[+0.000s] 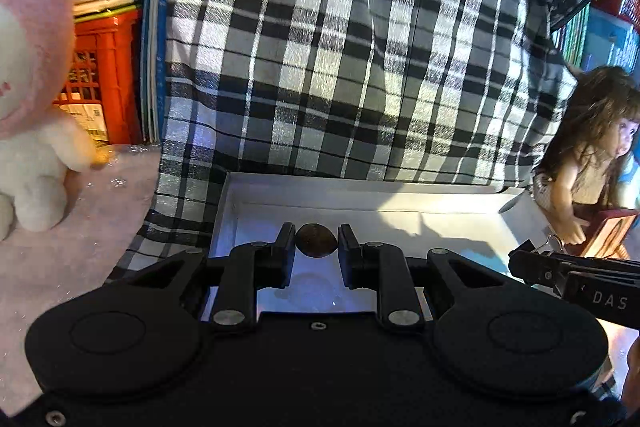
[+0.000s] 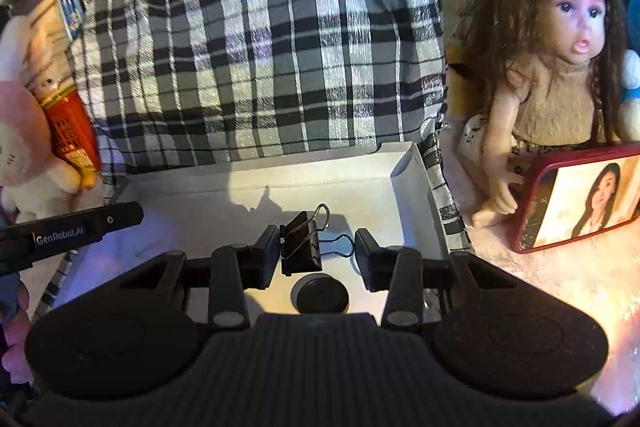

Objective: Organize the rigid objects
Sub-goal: 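Release the brown nut into the tray with the left tool while the right tool drops the clip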

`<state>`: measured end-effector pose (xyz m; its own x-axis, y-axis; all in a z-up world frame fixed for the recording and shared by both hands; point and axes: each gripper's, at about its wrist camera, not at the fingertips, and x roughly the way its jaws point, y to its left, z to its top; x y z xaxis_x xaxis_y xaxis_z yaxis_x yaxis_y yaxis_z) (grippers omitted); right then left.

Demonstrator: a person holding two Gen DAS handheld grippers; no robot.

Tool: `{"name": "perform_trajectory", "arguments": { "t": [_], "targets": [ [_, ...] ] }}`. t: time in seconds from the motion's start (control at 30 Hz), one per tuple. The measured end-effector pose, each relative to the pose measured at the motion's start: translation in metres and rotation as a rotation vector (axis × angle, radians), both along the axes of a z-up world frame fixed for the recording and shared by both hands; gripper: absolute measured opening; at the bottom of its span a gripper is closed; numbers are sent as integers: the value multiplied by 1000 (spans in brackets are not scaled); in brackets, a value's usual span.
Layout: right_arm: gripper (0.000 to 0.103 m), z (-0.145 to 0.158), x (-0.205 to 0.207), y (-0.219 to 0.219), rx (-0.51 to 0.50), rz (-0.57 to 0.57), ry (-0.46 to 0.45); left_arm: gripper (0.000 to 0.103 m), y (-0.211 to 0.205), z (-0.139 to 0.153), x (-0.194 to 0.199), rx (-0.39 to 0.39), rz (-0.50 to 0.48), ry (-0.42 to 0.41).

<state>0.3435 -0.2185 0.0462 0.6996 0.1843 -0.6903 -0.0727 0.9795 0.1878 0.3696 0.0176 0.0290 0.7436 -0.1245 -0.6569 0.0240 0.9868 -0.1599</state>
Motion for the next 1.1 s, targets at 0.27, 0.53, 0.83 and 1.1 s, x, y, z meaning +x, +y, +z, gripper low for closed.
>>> {"name": "perform_trajectory", "arguments": {
  "t": [0.27,0.53,0.83,1.1],
  "targets": [
    [45,-13,15,2,-33,-2,29,21,0,-11,19,-13,17,51],
    [46,-24,23,11,-61,13,39,21,-7,-20,26,8,3,64],
    [46,-33,27,16,-84,1,31,22,-7,-25,31,-13,8,87],
    [46,-36,27,15,-80,1,28,22,-4,-26,32,-5,8,96]
  ]
}}
